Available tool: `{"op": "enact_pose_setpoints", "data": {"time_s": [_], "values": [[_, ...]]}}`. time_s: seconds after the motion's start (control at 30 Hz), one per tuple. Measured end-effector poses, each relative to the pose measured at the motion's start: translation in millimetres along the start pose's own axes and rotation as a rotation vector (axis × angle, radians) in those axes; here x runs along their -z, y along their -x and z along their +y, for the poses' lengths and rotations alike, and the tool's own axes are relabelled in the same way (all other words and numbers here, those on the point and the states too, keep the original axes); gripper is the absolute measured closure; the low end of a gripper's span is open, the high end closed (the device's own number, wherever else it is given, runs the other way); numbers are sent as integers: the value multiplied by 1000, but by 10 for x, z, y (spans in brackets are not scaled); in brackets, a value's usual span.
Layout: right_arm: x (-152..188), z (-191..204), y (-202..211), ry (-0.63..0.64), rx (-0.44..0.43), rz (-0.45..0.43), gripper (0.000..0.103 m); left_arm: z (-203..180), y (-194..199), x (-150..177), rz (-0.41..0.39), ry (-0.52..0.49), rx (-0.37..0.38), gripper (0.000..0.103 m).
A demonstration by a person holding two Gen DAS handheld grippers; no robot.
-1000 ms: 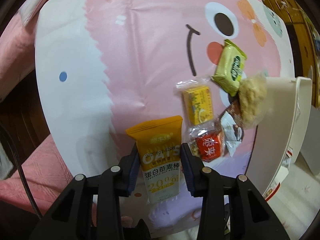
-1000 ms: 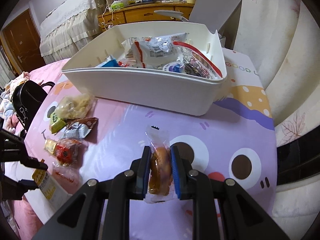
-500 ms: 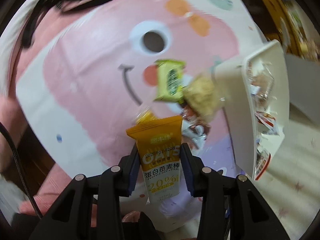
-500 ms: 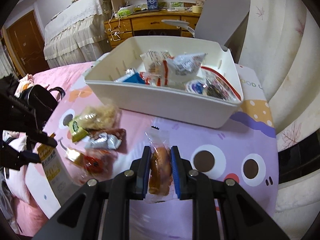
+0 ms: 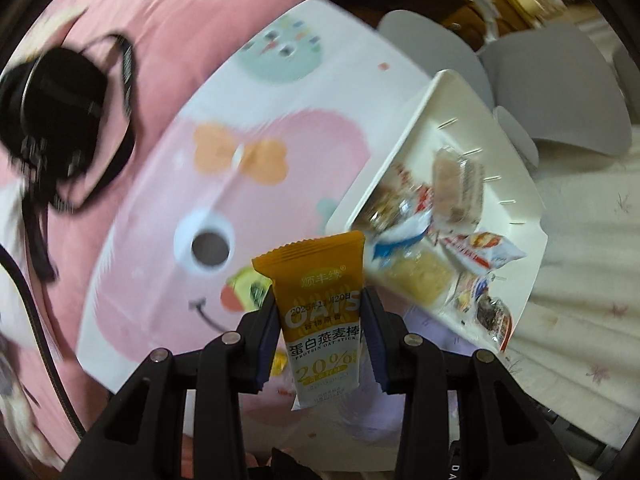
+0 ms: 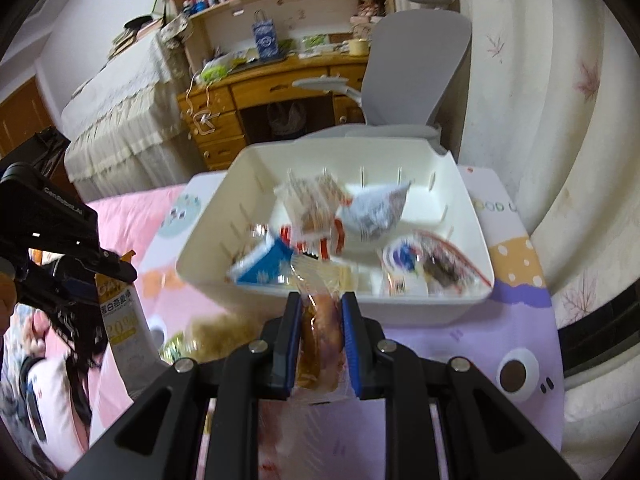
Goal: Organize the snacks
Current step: 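Lift both snacks over the white tray and open both tools to release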
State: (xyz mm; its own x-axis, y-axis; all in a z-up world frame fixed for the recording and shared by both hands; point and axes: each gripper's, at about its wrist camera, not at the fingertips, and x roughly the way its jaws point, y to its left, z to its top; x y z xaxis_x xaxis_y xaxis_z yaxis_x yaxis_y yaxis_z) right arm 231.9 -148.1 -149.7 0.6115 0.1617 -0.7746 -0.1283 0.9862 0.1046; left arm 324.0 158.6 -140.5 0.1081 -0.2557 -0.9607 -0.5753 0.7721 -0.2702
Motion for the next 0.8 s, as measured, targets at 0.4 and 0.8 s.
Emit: {"op": "enact_pose_setpoints", "data": {"time_s": [0.4, 0.8], "values": [[-375, 121, -238, -51, 43, -97, 83, -681, -28, -531, -51, -255, 100, 66], [-348, 40, -549, -167, 67, -31, 54, -1098, -363, -556, -6, -487, 113, 51]]}}
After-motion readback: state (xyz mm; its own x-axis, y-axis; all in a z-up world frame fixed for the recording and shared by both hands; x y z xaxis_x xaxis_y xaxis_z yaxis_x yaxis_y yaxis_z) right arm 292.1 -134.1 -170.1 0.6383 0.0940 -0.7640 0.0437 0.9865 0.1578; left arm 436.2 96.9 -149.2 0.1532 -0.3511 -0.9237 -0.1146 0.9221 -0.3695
